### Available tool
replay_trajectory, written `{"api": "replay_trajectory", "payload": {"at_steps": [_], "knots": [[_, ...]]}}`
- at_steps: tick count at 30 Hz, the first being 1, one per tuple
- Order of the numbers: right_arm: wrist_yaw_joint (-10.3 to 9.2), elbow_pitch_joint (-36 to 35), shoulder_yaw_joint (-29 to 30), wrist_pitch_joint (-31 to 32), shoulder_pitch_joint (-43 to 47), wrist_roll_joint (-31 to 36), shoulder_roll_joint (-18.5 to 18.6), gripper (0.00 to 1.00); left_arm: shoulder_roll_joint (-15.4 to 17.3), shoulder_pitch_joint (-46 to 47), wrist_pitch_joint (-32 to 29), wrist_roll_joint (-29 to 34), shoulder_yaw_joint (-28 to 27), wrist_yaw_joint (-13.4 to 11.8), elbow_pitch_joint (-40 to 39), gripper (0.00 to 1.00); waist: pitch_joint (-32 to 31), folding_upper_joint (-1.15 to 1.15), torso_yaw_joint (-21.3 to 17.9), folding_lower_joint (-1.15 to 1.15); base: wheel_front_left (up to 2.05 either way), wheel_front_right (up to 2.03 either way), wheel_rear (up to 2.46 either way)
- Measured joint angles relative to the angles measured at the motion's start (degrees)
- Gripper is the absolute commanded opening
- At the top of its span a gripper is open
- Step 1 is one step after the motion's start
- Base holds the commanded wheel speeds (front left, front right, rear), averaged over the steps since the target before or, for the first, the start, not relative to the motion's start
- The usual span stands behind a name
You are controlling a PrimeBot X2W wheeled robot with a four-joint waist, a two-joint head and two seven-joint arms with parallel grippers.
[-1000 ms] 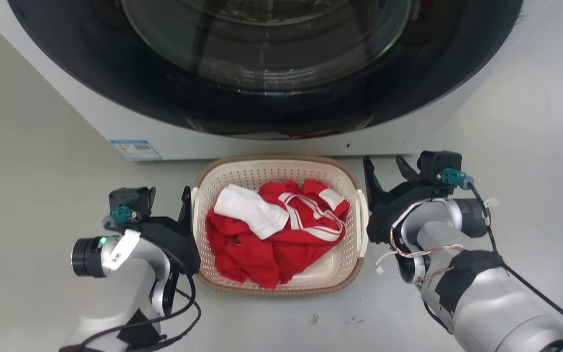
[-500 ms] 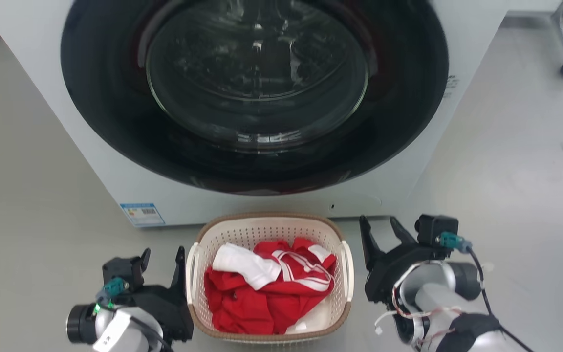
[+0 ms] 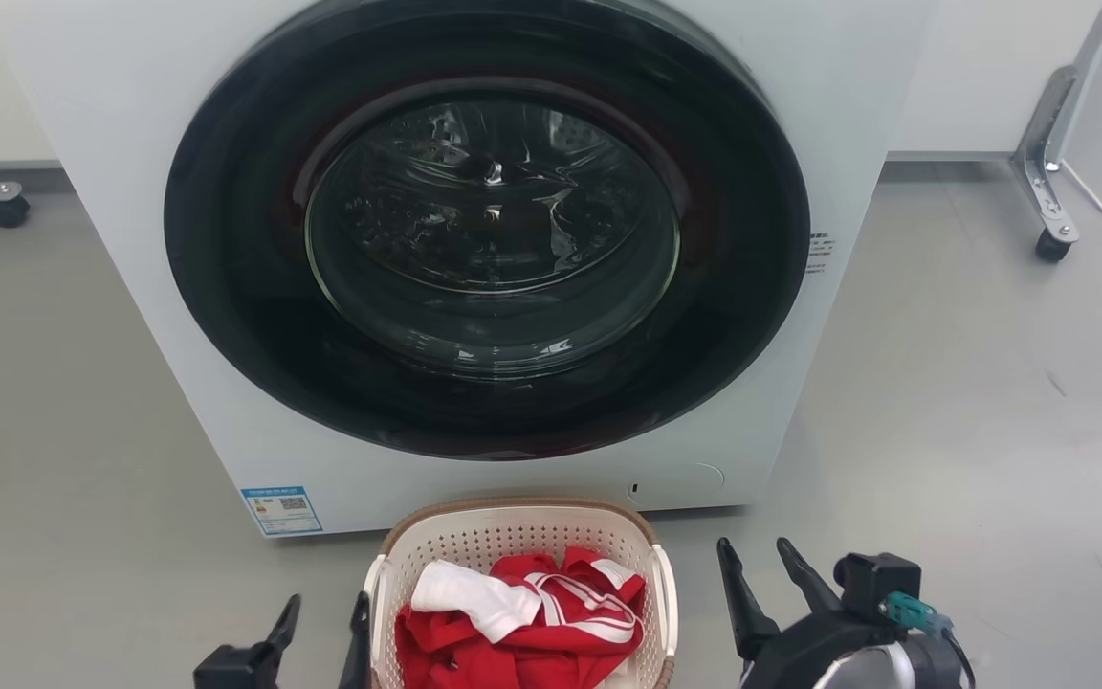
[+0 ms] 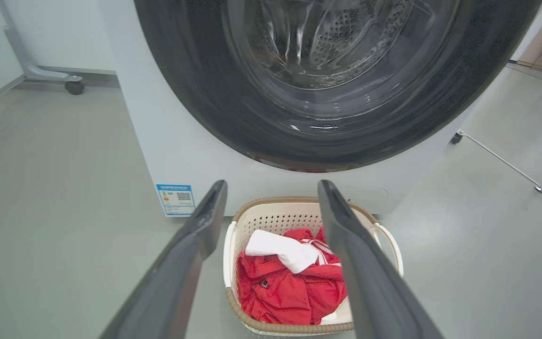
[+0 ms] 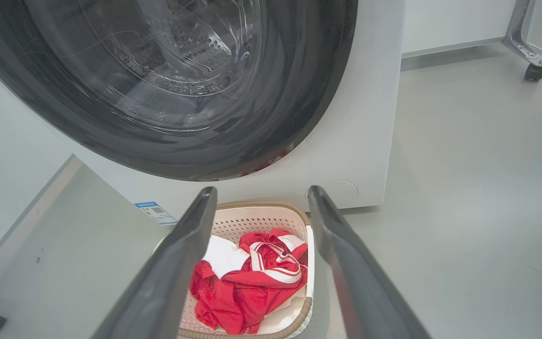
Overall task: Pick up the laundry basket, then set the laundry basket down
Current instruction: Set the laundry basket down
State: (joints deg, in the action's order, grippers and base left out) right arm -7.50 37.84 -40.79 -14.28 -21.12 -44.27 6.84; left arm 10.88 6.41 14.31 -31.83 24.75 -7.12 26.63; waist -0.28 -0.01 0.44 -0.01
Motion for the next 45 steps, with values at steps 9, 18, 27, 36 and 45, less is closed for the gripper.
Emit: {"api": "replay_trajectory", "payload": {"at_steps": [9,18,27,36,45], "knots": [[-0.04,-10.6,8.7,0.0,10.4,9.0,1.0,1.00,-1.6,-8.5,0.0,7.1,-8.7,0.0,-9.7,1.00,-1.7,0.00,-0.8,0.01,0.00,0.00,0.00],[-0.05,-19.3,15.1,0.0,18.3,16.3,0.6,1.00,-4.0,-14.6,0.0,11.8,-12.5,0.0,-16.2,1.00,-2.8,0.01,-1.6,0.01,0.00,0.00,0.00],[-0.05,-26.0,18.6,0.0,22.3,21.8,-0.5,1.00,-4.8,-16.7,0.0,14.6,-14.7,0.0,-20.2,1.00,-2.7,0.01,-2.3,0.01,0.00,0.00,0.00],[-0.05,-30.3,20.7,0.0,24.4,25.7,-1.3,1.00,-5.6,-17.4,0.0,15.8,-14.6,0.0,-22.5,1.00,-2.2,0.01,-2.4,0.01,0.00,0.00,0.00],[-0.05,-32.2,22.0,0.0,25.4,27.3,-1.8,1.00,-5.9,-17.5,0.0,17.9,-15.0,0.0,-23.4,1.00,-1.7,0.01,-2.4,0.01,0.00,0.00,0.00]]}}
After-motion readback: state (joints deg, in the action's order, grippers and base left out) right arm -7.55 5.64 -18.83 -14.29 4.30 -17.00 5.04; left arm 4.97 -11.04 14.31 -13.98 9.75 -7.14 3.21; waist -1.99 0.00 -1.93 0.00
